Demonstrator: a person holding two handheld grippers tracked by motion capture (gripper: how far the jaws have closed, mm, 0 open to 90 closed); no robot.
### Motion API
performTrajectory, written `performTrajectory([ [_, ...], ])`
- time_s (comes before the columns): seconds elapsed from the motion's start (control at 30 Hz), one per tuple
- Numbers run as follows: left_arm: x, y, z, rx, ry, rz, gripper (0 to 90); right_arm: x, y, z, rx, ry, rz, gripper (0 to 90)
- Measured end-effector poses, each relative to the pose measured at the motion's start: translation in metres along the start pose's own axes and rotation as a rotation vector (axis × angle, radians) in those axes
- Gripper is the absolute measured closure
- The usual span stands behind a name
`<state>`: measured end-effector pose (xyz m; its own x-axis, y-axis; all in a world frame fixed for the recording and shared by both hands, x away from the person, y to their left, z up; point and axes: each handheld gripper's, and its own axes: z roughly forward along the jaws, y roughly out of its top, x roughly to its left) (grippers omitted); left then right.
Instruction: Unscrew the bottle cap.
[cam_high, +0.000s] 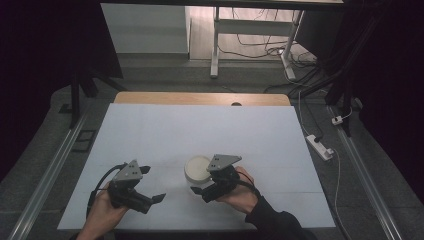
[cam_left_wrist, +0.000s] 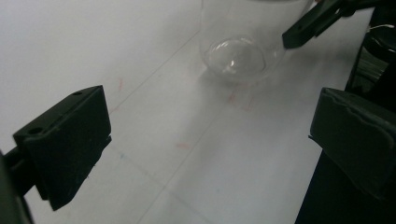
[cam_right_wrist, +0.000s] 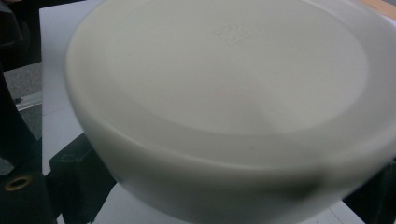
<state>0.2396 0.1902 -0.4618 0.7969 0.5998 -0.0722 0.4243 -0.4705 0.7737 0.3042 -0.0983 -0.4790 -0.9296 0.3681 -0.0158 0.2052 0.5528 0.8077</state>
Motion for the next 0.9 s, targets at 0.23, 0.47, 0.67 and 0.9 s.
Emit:
performTrajectory([
  [0.23, 0.004, 0.023, 0.014, -0.017, -0.051, 0.036, 0.0, 0.001, 0.0, 0.0, -0.012, 0.009, 0.0, 6.6],
  [0.47, 0.008, 0.039, 0.027, -0.021, -0.1, 0.092, 0.0, 0.001, 0.0, -0.002, -0.02, 0.017, -0.006, 6.6],
  [0.67, 0.01, 0.053, 0.035, -0.029, -0.174, 0.138, 0.0, 0.001, -0.001, -0.002, -0.026, 0.035, -0.008, 6.6],
  [0.9, 0.014, 0.06, 0.049, -0.012, -0.267, 0.2, 0.0, 0.003, 0.0, -0.003, -0.036, 0.061, -0.019, 6.6],
])
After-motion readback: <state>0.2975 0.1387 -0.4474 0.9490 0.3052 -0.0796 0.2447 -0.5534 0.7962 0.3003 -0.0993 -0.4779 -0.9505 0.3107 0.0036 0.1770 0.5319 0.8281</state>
